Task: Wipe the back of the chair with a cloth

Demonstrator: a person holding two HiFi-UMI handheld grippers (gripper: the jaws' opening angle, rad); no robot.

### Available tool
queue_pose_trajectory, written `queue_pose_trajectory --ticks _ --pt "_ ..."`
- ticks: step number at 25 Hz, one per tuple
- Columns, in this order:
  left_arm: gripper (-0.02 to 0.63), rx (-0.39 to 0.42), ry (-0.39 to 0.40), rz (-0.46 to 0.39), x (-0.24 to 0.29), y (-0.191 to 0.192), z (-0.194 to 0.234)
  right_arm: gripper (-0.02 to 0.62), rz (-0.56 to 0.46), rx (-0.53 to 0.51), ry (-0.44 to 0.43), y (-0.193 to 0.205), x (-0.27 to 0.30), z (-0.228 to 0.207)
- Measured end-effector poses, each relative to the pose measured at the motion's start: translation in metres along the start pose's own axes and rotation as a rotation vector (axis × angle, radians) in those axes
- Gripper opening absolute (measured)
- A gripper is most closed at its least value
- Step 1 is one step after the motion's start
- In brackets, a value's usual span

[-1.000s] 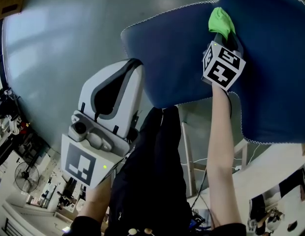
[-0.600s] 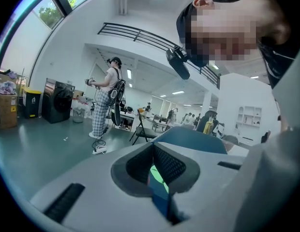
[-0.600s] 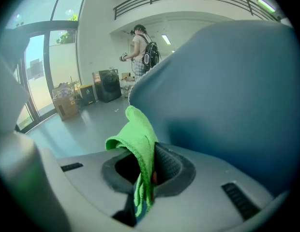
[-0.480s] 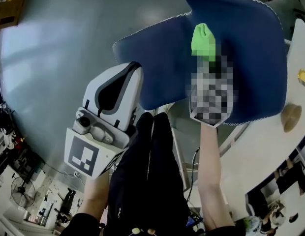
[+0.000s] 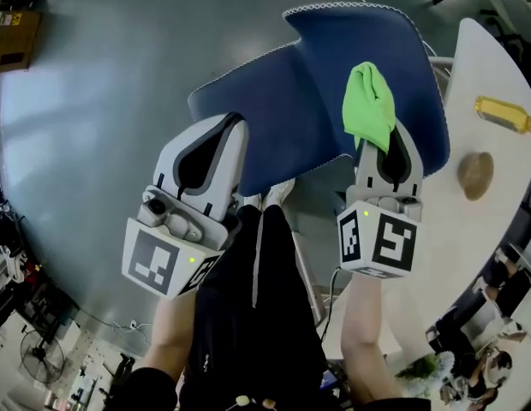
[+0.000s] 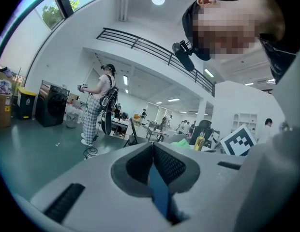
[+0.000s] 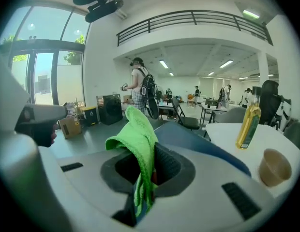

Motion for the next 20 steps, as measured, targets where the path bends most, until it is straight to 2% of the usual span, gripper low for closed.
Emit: queue_pose_trajectory --ticks 5,11,15,20 --pt "0.006 -0.017 -0.004 -0.018 -0.008 -0.009 0.0 0.049 -0.047 -0.015 0.037 -0.023 -0.024 -0.009" --pt "0.006 -0.056 -0.008 -0.036 -0.015 -0.021 -0.008 0.049 -0.087 -0.072 0.156 -0.047 -0.058 -0.031" --pt "0.006 -0.05 0.003 -0.038 -0.01 -0.024 -0.014 0.049 -0.089 -0.051 0.25 -0.048 -0.071 -0.063" --pt "0.006 -0.039 0.014 -0.008 -0.009 -0.009 -0.017 0.049 -0.031 0.025 0.362 -0.033 -0.066 -0.102"
Point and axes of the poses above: the fingertips, and each gripper's own axes: x forward along the fingers, z to its left, y out of its underside, the point moved 5 cm from there along -x, backward along the fingers, and after that the axes turned 4 degrees about x, right-handed, at the moved point
